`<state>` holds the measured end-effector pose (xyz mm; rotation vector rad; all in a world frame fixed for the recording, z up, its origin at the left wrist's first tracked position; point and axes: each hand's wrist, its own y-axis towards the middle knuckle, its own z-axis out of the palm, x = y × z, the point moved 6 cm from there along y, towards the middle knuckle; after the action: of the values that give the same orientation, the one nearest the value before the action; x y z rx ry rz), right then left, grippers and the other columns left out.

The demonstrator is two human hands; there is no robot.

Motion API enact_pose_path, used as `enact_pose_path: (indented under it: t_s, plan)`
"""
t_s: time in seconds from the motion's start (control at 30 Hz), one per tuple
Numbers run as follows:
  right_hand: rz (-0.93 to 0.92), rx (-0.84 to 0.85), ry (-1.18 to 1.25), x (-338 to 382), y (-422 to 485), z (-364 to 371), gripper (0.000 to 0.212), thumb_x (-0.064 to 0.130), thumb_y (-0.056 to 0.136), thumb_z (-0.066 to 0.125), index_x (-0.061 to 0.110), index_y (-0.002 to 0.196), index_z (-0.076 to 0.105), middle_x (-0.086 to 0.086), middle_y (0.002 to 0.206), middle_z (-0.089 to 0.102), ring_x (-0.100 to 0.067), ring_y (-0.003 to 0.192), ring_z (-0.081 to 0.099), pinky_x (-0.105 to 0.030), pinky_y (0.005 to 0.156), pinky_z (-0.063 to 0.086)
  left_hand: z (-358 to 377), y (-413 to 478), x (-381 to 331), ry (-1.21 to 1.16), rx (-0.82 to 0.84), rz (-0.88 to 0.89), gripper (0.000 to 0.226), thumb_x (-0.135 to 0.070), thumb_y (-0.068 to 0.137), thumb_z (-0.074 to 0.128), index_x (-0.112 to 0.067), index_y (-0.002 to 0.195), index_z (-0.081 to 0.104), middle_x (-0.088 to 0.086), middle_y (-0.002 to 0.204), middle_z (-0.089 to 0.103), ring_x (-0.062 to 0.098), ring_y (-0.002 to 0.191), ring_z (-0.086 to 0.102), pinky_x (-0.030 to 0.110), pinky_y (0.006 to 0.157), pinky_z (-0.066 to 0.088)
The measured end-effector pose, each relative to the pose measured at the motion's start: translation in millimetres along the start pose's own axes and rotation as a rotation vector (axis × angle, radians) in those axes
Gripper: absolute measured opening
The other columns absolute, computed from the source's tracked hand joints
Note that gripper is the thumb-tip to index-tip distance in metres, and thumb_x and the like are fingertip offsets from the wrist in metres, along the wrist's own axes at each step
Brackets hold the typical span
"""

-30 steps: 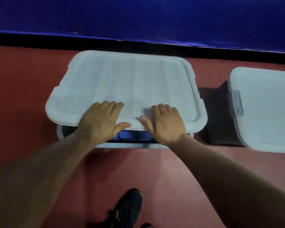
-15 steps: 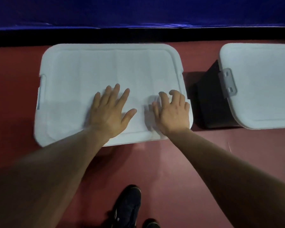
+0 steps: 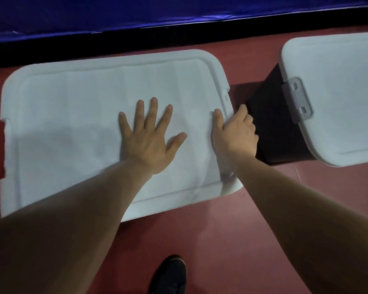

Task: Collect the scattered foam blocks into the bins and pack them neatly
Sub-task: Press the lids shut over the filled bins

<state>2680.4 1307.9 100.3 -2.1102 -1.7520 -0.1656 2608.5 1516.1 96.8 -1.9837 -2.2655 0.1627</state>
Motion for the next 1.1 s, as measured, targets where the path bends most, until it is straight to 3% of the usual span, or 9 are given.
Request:
enact_pose_path:
  t_s: [0.07, 0.13, 0.3, 0.4, 0.57, 0.67, 0.77, 0.9, 1.1]
  plan:
    - [0.004, 0.043, 0.003, 1.5, -2.1, 3.3, 0.078, 0.07, 0.099, 0.023, 0.01, 0.147, 0.032, -0.015, 0.139, 0.052, -0.035, 0.119, 0.056, -0.048, 0.092, 0.048, -0.9, -0.9, 4.2, 0.001, 0.01, 0.01, 0.083, -0.076, 0.089, -0.015, -0.033, 0.161, -0.008, 0.004, 0.17, -0.007, 0.034, 0.156, -0.003, 0.068, 0.118, 0.011]
    - [-0.01, 0.074, 0.021, 5.0, -2.3, 4.3, 0.072, 0.07, 0.099, 0.023, 0.012, 0.136, 0.041, -0.012, 0.124, 0.057, -0.033, 0.107, 0.059, -0.041, 0.079, 0.045, -1.8, -2.2, 10.5, -0.004, 0.003, 0.004, 0.082, -0.075, 0.091, -0.014, -0.034, 0.161, -0.005, 0.004, 0.17, -0.006, 0.033, 0.156, -0.002, 0.068, 0.118, 0.012]
    - [-0.038, 0.096, -0.006, 9.9, -0.6, 0.2, 0.067, 0.07, 0.098, 0.02, 0.02, 0.135, 0.044, -0.011, 0.128, 0.049, -0.036, 0.111, 0.054, -0.055, 0.096, 0.046, -2.1, -5.1, 18.3, -0.007, -0.015, -0.002, 0.079, -0.073, 0.095, -0.007, -0.033, 0.162, 0.003, 0.003, 0.171, 0.001, 0.031, 0.156, 0.003, 0.069, 0.115, 0.016]
    - [-0.04, 0.089, 0.034, 11.5, -1.8, 0.6, 0.063, 0.066, 0.1, 0.021, 0.018, 0.131, 0.047, -0.01, 0.129, 0.05, -0.033, 0.116, 0.051, -0.055, 0.102, 0.042, 1.5, -4.6, 18.6, -0.038, -0.024, -0.003, 0.079, -0.075, 0.095, -0.004, -0.033, 0.162, 0.005, 0.002, 0.171, 0.001, 0.03, 0.156, 0.001, 0.068, 0.117, 0.011]
    - [-0.052, 0.086, 0.049, 12.2, -5.6, 1.7, 0.061, 0.06, 0.102, 0.021, 0.012, 0.128, 0.048, -0.009, 0.122, 0.053, -0.03, 0.105, 0.055, -0.045, 0.087, 0.047, 2.1, -7.5, 18.6, 0.002, -0.046, 0.003, 0.076, -0.072, 0.099, 0.003, -0.032, 0.162, 0.011, 0.004, 0.17, 0.008, 0.031, 0.156, 0.006, 0.068, 0.115, 0.016]
    - [-0.054, 0.098, 0.054, 12.2, -6.1, 1.6, 0.059, 0.057, 0.104, 0.022, 0.011, 0.128, 0.048, -0.009, 0.122, 0.053, -0.029, 0.104, 0.056, -0.04, 0.079, 0.04, -1.6, -6.7, 18.7, -0.007, -0.029, 0.012, 0.076, -0.071, 0.099, 0.004, -0.031, 0.162, 0.015, 0.005, 0.17, 0.011, 0.032, 0.156, 0.009, 0.069, 0.114, 0.017]
    - [-0.07, 0.097, 0.082, 13.0, -3.7, 0.6, 0.053, 0.053, 0.106, 0.023, 0.01, 0.126, 0.048, -0.009, 0.124, 0.052, -0.029, 0.106, 0.054, -0.039, 0.081, 0.039, -1.9, -2.9, 19.0, -0.012, -0.015, 0.031, 0.077, -0.072, 0.098, 0.005, -0.03, 0.162, 0.017, 0.005, 0.17, 0.011, 0.033, 0.155, 0.01, 0.07, 0.114, 0.018]
    - [-0.01, 0.12, 0.149, 10.5, 4.6, 2.8, 0.056, 0.057, 0.103, 0.025, 0.015, 0.136, 0.041, -0.011, 0.138, 0.044, -0.033, 0.121, 0.05, -0.049, 0.097, 0.045, 1.3, 1.3, 17.4, -0.023, 0.0, 0.004, 0.081, -0.076, 0.095, 0.001, -0.032, 0.162, 0.014, 0.004, 0.17, 0.008, 0.034, 0.155, 0.008, 0.07, 0.115, 0.016]
    - [0.13, 0.141, 0.237, -0.5, 11.8, 3.4, 0.075, 0.071, 0.095, 0.035, 0.013, 0.141, 0.037, -0.012, 0.129, 0.05, -0.033, 0.116, 0.052, -0.041, 0.086, 0.04, 1.1, -2.0, 16.4, -0.031, 0.007, -0.023, 0.083, -0.077, 0.092, -0.005, -0.034, 0.162, 0.008, 0.002, 0.171, 0.002, 0.031, 0.156, 0.002, 0.068, 0.118, 0.013]
